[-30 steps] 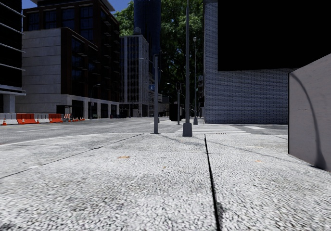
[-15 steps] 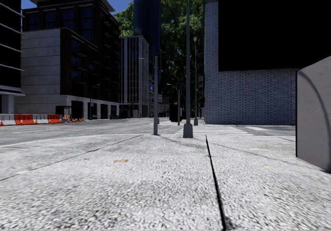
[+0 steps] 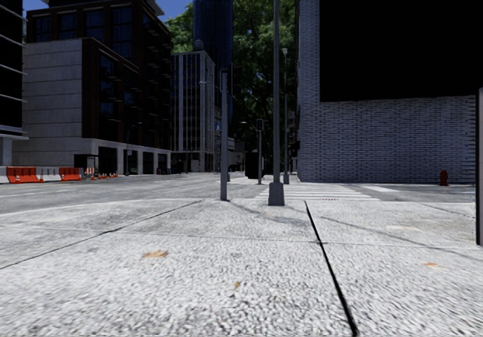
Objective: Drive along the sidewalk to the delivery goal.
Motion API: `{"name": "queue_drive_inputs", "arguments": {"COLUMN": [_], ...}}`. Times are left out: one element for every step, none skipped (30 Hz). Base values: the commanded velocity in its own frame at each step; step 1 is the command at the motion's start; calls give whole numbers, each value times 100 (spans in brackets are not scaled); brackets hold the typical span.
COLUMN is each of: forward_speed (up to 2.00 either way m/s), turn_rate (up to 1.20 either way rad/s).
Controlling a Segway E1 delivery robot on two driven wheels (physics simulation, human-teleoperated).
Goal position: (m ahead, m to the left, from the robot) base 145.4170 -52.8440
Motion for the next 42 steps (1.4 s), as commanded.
{"name": "queue_drive_inputs", "arguments": {"forward_speed": [200, 200, 200, 200, 200, 200, 200, 200, 200, 200, 200, 200, 200, 200, 200, 200, 200, 200, 200, 200, 200, 200, 200, 200, 200, 200, 200, 200, 200, 200, 200, 200, 200, 200, 200, 200, 200, 200, 200, 200, 200, 200], "turn_rate": [-28, -29, -35, -44, -44, -51, -52, -52, -53, -53, -53, -53, -53, -53, -53, -53, -53, -53, -53, -53, -53, -53, -53, -53, -53, -53, -53, -53, -53, -53, -53, -53, -53, -52, -41, -41, -9, 0, 0, 0, 0, 0]}}
